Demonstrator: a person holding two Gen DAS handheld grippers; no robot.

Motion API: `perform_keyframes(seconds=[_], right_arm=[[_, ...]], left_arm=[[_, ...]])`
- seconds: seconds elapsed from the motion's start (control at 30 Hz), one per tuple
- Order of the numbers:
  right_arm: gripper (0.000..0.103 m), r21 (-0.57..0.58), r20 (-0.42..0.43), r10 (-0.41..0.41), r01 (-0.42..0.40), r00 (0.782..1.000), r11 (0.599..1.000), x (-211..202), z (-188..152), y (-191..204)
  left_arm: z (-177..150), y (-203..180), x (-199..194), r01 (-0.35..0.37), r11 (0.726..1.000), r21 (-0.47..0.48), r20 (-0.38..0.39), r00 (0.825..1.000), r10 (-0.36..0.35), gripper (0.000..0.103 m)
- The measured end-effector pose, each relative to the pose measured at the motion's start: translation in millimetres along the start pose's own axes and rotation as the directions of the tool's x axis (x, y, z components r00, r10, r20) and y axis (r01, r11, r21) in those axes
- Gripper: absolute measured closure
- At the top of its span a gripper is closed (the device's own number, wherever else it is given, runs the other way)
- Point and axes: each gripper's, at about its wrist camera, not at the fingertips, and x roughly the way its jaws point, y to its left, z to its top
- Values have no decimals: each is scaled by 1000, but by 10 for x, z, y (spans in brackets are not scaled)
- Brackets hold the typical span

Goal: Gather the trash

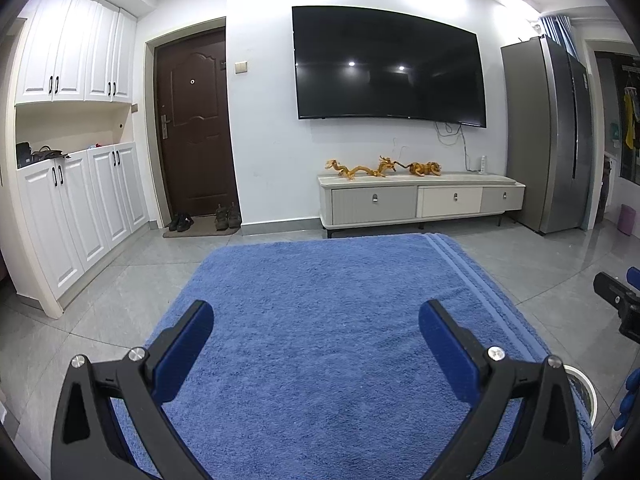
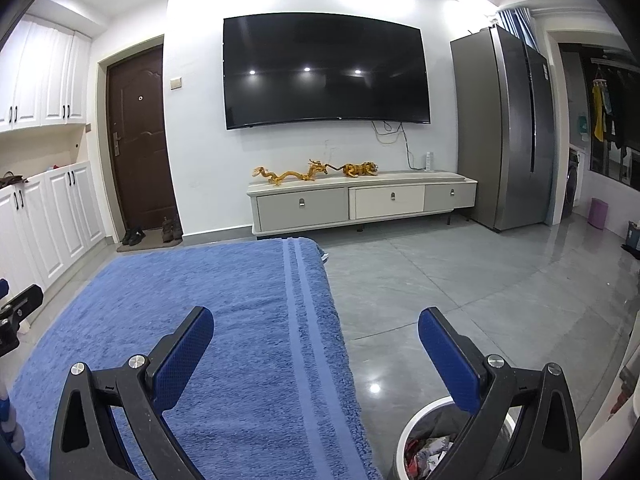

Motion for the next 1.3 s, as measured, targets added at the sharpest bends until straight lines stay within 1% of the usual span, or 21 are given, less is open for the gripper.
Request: perform_keyframes(seconds=[0.53, 1.07, 1.3], right_arm=[[0, 4, 18, -35, 35, 999, 999, -25, 12, -79], [0, 5, 12, -38, 38, 999, 999, 4, 1, -126], [0, 6, 7, -40, 40, 999, 999, 18, -6, -141]], left_arm=[[-7, -34, 27, 2, 1000, 7, -3, 1000, -2, 0], [-39, -79, 70, 4, 1000, 5, -20, 1000, -3, 0], [-44, -76, 104, 5, 1000, 5, -40, 999, -5, 0]])
